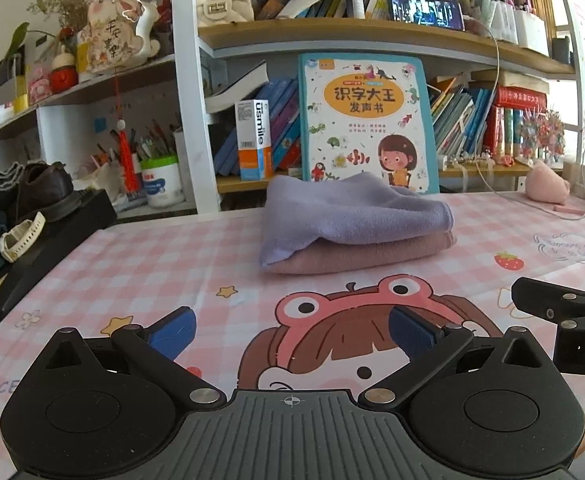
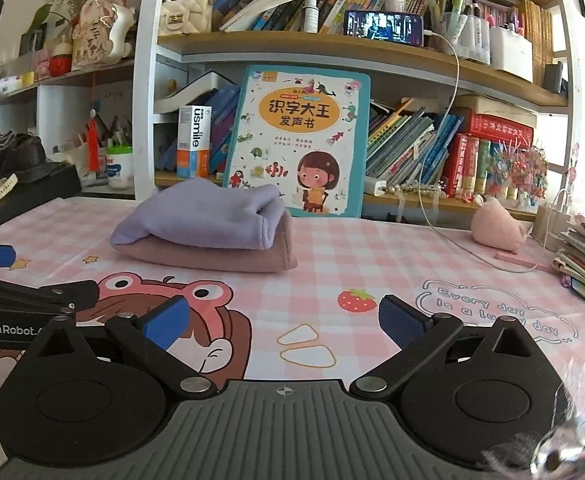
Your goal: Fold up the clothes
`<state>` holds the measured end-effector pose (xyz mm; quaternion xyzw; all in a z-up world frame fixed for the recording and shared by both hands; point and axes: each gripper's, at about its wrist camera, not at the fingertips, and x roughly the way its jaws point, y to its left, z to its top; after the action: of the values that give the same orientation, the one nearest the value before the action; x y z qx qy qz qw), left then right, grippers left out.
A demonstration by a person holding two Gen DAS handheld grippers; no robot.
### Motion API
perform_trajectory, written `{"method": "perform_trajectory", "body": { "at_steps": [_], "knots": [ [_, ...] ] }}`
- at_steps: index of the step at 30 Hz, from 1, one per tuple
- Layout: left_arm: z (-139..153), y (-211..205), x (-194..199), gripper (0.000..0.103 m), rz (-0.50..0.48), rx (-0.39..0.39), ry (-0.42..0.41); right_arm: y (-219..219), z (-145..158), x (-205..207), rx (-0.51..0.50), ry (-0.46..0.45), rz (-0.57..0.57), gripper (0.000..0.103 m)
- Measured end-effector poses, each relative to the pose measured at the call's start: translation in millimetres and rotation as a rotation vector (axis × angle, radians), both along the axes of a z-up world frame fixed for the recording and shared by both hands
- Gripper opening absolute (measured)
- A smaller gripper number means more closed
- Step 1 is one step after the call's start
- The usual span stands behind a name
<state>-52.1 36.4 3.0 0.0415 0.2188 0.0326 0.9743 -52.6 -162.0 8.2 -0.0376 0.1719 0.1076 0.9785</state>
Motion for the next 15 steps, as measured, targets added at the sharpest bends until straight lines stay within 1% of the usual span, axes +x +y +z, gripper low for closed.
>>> {"method": "perform_trajectory", "body": {
  "at_steps": [9, 15],
  "knots": [
    [-1.7, -3.3, 2.3, 0.103, -0.022, 0.013, 0.022, 5.2, -2.8, 2.9, -0.036, 0.022, -0.002, 0.102],
    [-2.2, 0.1, 4.3, 0.103, -0.022, -0.007, 0.035, 5.5, -3.4, 5.1, -0.039, 0.035, -0.004, 0.102]
  ]
}}
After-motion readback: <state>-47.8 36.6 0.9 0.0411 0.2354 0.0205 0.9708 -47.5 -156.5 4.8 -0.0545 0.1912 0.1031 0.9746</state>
